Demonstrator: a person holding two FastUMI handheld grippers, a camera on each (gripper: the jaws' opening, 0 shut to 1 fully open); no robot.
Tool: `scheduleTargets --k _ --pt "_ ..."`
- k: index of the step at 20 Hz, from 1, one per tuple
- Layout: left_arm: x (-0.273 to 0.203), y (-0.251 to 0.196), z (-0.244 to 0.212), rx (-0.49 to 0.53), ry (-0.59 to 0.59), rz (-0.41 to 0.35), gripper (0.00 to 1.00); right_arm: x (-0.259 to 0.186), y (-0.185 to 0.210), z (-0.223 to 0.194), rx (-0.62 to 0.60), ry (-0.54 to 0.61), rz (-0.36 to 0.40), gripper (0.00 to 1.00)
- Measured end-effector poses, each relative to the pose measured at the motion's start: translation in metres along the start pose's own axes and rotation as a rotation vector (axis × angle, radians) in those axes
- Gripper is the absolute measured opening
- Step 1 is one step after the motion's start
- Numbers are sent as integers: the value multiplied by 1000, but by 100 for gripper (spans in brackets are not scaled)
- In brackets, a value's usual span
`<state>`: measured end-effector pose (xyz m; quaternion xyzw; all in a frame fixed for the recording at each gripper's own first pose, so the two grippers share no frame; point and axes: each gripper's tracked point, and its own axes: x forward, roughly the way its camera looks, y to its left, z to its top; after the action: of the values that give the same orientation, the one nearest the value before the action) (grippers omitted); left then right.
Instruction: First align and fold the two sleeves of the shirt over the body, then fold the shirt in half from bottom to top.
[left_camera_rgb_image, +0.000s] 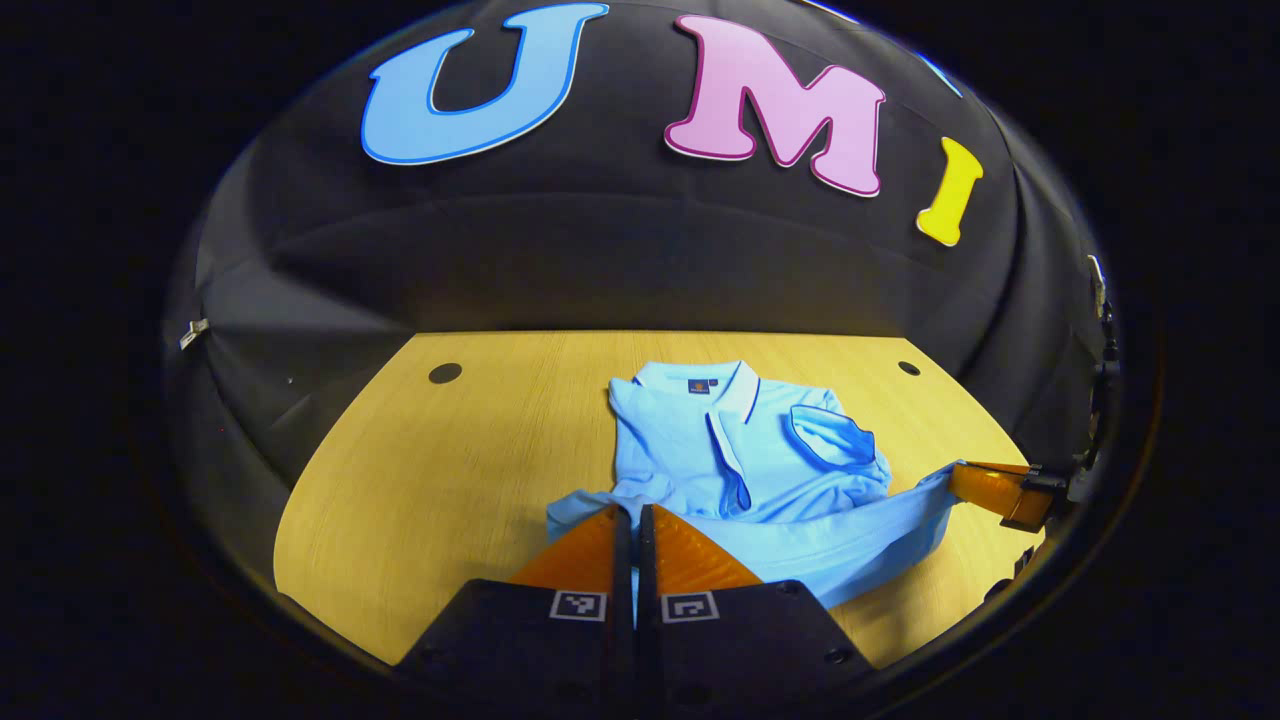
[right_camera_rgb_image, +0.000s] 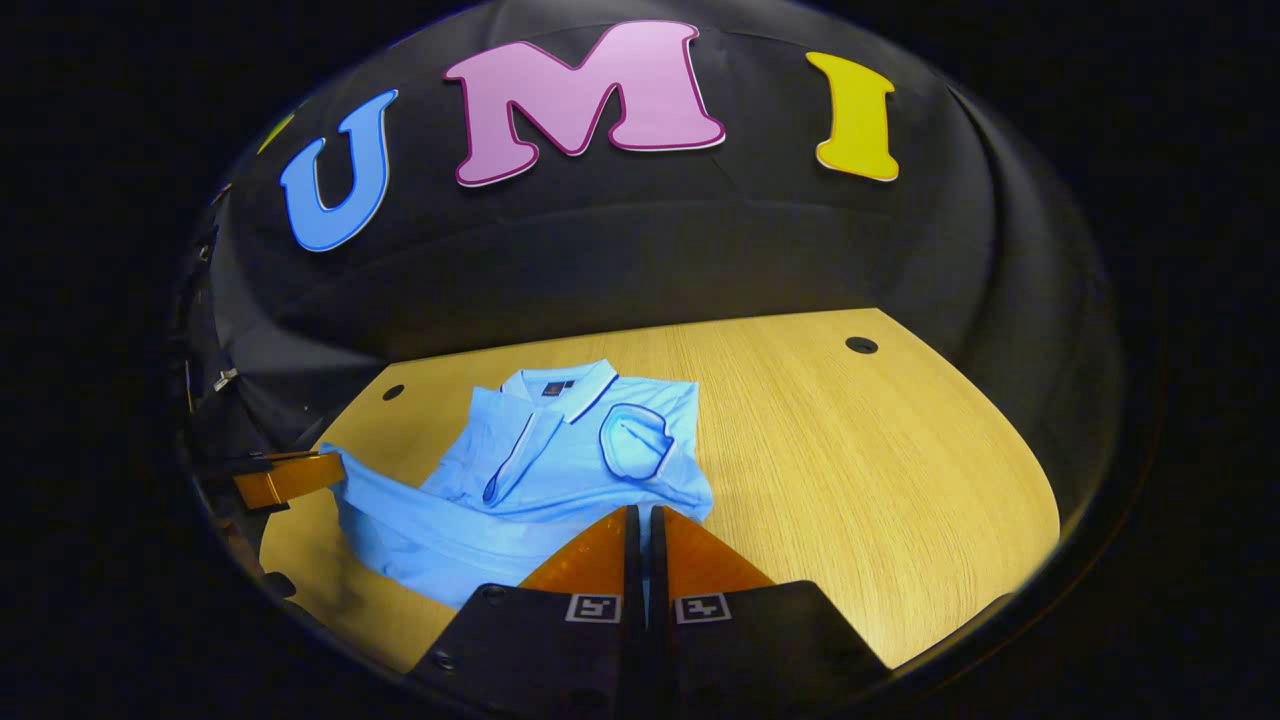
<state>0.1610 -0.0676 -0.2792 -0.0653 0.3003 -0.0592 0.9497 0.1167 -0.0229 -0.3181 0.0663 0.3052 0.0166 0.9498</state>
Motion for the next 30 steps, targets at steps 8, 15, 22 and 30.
scheduleTargets --k 8,15,22,30 --pt "86 13 38 -36 -12 26 6 90 -8 40 -24 -26 -8 5" --pt "160 20 47 -15 12 67 6 169 -22 40 -2 27 -32 5" --pt "208 21 41 -11 42 97 6 211 -35 28 11 79 -57 5" --pt "219 24 22 -1 92 108 6 228 -36 17 -24 113 -92 5"
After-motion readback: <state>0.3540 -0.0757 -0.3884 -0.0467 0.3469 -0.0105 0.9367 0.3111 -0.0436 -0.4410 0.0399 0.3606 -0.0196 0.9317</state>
